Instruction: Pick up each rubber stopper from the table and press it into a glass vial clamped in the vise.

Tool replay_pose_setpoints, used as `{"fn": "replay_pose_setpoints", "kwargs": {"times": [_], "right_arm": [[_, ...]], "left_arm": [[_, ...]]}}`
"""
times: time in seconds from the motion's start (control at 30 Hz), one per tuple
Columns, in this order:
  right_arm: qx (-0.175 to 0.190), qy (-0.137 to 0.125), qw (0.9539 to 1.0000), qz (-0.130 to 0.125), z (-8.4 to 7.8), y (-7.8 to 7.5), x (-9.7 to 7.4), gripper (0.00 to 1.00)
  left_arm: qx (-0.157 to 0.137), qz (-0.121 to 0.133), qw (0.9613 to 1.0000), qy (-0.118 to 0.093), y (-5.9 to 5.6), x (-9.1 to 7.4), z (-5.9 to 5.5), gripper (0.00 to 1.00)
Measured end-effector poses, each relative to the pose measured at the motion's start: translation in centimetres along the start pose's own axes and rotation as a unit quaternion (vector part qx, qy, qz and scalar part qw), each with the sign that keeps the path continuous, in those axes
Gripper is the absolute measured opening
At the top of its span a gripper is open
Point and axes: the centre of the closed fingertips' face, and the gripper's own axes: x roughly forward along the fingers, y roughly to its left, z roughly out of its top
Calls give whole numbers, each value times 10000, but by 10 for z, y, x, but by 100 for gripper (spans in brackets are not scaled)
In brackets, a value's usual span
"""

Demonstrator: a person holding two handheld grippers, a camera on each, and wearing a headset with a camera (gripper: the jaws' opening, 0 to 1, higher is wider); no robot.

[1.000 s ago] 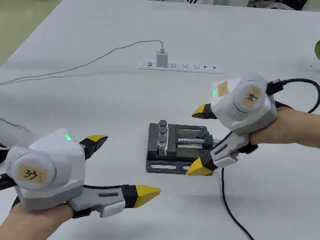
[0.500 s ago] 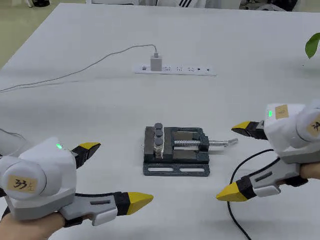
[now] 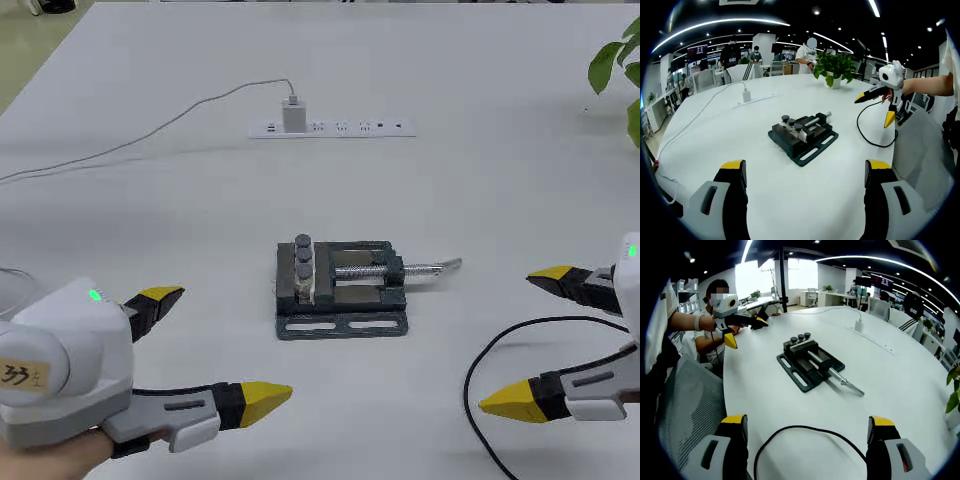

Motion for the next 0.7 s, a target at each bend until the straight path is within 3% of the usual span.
{"fn": "replay_pose_setpoints", "kwargs": {"times": [0.2,0.7], "right_arm": [[103,-62,9999,-88,-5,-9,-5,99],[122,-227,9995,-164,8,-12,-8,99]], "left_arm": [[-20,20,10000,19,0,-3,-3,98],[-73,60,10000,26,-2,-7,-5,99]]}}
